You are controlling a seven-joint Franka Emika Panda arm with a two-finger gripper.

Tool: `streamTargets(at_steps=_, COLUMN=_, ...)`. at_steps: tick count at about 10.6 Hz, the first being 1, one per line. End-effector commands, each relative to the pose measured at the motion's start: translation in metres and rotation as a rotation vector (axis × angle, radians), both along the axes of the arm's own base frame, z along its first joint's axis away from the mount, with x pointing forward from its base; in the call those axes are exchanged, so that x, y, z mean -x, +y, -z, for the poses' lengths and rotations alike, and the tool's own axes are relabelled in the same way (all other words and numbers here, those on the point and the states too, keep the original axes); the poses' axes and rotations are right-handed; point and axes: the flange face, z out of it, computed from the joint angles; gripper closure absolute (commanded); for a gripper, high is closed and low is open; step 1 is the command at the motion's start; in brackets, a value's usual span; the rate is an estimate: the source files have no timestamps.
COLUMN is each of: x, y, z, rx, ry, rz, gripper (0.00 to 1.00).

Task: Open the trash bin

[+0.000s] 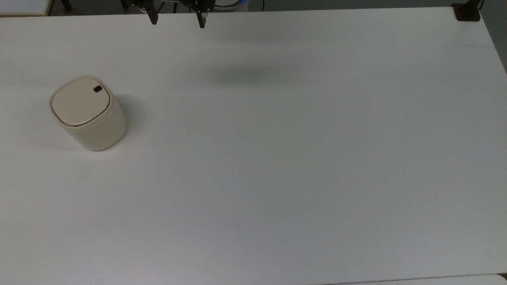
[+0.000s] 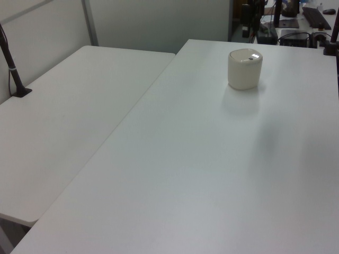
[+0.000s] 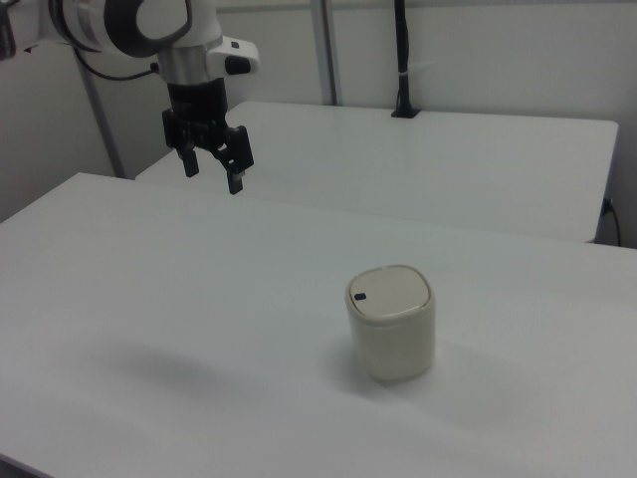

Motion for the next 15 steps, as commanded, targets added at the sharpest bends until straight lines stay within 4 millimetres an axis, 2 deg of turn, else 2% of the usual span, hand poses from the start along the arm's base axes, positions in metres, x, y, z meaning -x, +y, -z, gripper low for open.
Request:
streamTargets(at_steps=1, x=0.000, y=0.009, z=0.012, rx=0.014, ry=0.017, rz=-0.043, gripper=0.00)
streamTargets(at_steps=7, x=-0.001, y=0.007, z=0.015, rx=0.015, ry=0.021, rz=-0.071, gripper=0.00)
streamTargets(at_steps=9, x=0.000, y=-0.001, z=0.014, rx=0.014, ry=0.018, rz=-0.068, gripper=0.10)
streamTargets(at_steps=10, x=0.000, y=-0.005, z=0.013, rx=0.015, ry=0.017, rz=-0.060, gripper=0.20)
streamTargets(at_steps=12, x=0.000, y=-0.020, z=0.011, rx=0.014, ry=0.009, rz=-0.050, gripper=0.62)
streamTargets(at_steps=13, x=-0.001, y=-0.034, z=0.014, rx=0.014, ry=0.014, rz=-0.025, gripper=0.79)
streamTargets(at_steps=15, x=-0.003, y=-0.068, z=0.015, rx=0.029, ry=-0.019, rz=0.053, gripper=0.91)
